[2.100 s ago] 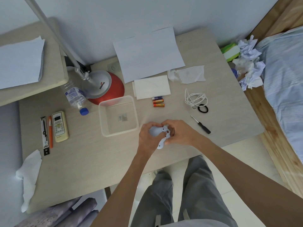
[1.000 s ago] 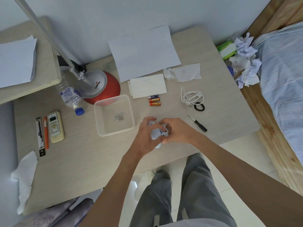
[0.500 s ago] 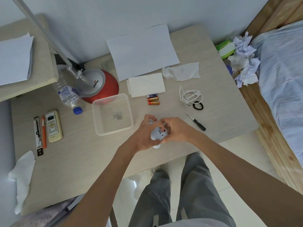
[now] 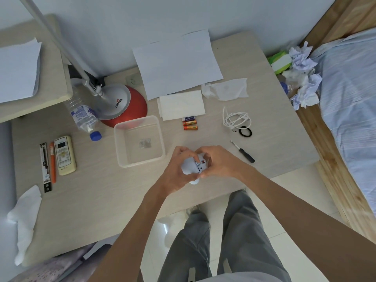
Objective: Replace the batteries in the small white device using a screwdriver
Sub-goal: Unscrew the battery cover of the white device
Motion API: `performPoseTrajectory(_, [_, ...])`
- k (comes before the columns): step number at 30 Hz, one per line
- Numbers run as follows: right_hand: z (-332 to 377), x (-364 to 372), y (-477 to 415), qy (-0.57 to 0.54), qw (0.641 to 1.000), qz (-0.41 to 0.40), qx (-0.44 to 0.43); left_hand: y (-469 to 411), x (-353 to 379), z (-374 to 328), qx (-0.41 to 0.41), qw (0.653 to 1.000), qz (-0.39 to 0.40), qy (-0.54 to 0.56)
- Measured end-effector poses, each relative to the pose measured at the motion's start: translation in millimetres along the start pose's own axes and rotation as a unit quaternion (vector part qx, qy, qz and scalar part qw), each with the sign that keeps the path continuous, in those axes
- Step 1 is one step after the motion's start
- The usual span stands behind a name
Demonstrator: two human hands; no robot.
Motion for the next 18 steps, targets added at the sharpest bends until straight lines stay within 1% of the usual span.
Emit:
performPoseTrajectory(3, [-2,0,1,0.002,1.000,-0.003,0.000,6,-3,-2,0.021,0.999,-0.038,-0.001])
performPoseTrajectory(9, [-6,1,3,-0.003,1.000,-0.008,0.007,21,-13,11,0.029,0.993,-0.118,-0.012])
performPoseTrajectory(12, [-5,1,2,0.001,1.000,-0.008,0.006,29,-16,21,0.011,0.991,-0.132,-0.016])
performPoseTrajectory(18, [-4,1,5,0.003,1.000,-0.012,0.006,32,-16,24,0.002,0.990,-0.142,-0.014])
Point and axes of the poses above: each hand's wrist, its own y-axis away from the middle knuckle, its own x-axis out of the palm, z = x × y, the point moved 8 cm from there along -y, towards the middle knuckle, and after that the axes turned 4 degrees about z, right-handed, at the moved point
